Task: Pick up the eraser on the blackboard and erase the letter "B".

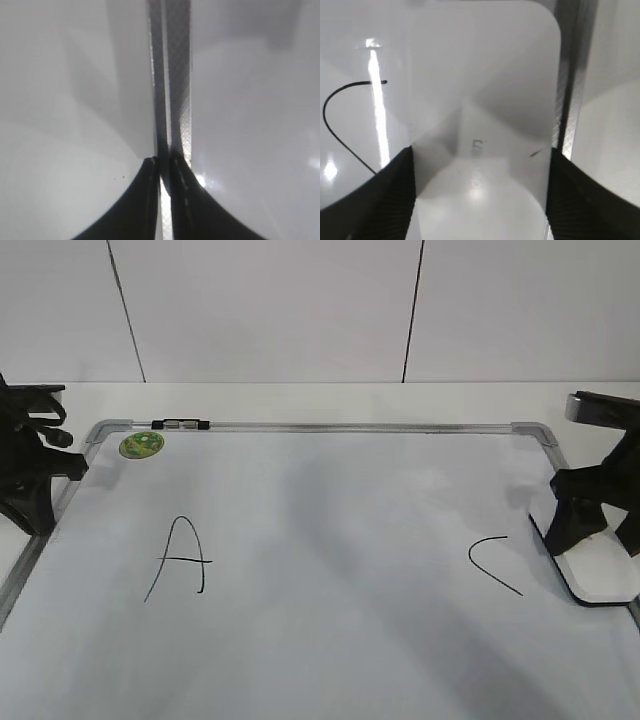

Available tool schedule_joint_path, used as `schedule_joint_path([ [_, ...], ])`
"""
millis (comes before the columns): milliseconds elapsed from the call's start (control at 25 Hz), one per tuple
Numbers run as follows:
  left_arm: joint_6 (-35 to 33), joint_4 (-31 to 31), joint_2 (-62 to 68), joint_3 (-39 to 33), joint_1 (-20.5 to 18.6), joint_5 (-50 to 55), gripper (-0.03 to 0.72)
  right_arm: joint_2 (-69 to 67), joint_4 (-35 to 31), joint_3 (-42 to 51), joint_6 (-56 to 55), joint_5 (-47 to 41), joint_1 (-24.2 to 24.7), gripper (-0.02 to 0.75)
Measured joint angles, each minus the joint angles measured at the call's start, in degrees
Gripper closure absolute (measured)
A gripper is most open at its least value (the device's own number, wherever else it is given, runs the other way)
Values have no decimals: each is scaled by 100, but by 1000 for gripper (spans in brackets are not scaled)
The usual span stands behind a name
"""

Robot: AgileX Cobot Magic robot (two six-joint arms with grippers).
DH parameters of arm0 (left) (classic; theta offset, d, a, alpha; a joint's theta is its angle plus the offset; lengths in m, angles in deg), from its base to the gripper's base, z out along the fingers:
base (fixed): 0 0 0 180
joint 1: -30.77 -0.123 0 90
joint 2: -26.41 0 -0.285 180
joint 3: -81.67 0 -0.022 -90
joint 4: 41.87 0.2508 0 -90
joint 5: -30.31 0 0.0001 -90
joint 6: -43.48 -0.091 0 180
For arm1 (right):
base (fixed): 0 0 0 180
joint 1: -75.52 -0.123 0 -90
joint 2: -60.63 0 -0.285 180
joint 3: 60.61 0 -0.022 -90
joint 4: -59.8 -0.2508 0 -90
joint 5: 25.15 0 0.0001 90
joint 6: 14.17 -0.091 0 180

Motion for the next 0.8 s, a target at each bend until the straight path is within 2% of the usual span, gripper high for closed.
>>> schedule_joint_path([
  [480, 0, 0, 0, 0, 0, 10, 652, 0, 13, 0, -2, 2, 0, 202],
  [560, 0, 0, 0, 0, 0, 19, 652, 0, -26, 0, -24, -20, 0, 183],
  [720, 0, 0, 0, 0, 0, 46, 651, 0, -40, 0, -34, -247, 0, 88],
  [800, 0, 0, 0, 0, 0, 58, 651, 0, 10, 0, -34, -356, 0, 78],
])
